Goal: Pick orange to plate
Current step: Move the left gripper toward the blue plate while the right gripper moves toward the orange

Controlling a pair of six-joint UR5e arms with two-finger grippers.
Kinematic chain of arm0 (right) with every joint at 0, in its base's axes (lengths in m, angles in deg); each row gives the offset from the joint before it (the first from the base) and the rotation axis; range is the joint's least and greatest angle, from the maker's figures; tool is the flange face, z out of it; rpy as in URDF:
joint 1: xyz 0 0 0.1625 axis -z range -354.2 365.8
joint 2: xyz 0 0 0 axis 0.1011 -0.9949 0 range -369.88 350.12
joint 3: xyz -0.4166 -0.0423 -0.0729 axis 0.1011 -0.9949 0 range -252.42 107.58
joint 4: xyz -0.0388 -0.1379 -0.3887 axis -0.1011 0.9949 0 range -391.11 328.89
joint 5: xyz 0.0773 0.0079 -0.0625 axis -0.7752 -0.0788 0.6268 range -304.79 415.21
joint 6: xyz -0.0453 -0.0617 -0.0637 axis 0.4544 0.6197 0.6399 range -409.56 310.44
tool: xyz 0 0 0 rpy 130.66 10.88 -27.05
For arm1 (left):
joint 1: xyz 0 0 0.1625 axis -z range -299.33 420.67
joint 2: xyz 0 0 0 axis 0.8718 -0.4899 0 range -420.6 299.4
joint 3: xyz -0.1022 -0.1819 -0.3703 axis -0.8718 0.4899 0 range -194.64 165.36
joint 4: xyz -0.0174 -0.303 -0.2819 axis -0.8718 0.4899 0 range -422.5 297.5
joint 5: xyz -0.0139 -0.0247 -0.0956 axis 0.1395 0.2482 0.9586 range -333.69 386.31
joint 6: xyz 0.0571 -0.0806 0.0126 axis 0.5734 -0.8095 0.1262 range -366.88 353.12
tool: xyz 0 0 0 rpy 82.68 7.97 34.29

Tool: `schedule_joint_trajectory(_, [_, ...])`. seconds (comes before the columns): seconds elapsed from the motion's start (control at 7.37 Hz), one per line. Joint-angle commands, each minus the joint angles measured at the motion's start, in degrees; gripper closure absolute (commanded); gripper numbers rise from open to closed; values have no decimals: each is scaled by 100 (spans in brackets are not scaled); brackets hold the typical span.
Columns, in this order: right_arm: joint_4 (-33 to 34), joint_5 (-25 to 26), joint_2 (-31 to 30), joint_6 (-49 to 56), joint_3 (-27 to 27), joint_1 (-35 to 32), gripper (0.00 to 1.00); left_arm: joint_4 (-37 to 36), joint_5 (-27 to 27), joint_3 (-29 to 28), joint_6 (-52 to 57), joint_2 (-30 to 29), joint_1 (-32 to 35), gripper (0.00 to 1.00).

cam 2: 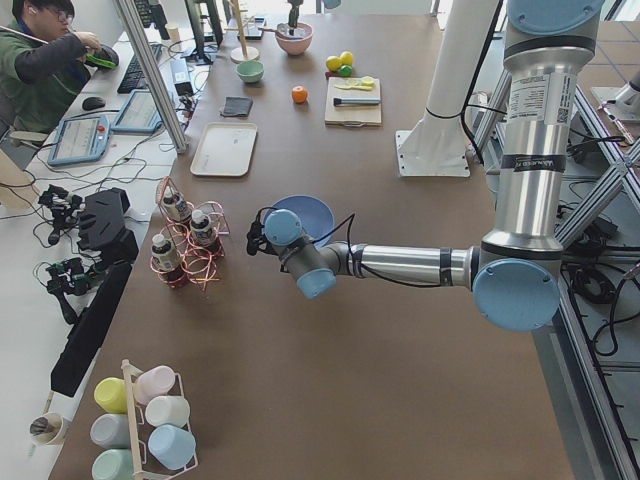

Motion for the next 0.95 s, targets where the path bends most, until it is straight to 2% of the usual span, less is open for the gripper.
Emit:
schedule_joint_trajectory(0.0, [1, 232, 310, -629, 17, 430, 0, -14, -977, 955, -1441, -94, -934, 100])
schedule_joint_trajectory(0.14, [-8, 293, 381, -868, 35, 571, 0, -23, -1454, 1108, -1945, -251, -1541, 100])
schedule_joint_trajectory(0.27, [-8, 381, 390, -922, 35, 677, 0, -389, -1807, 1144, -2255, -626, -1791, 100])
schedule_joint_trajectory(0.54, [-8, 417, 399, -941, 35, 748, 0, -1625, -2616, 1442, -2747, -1470, -2493, 100])
schedule_joint_trajectory(0.81, [-8, 426, 399, -1019, 26, 844, 0, -2831, -3668, 1470, -3153, -2410, -3301, 100])
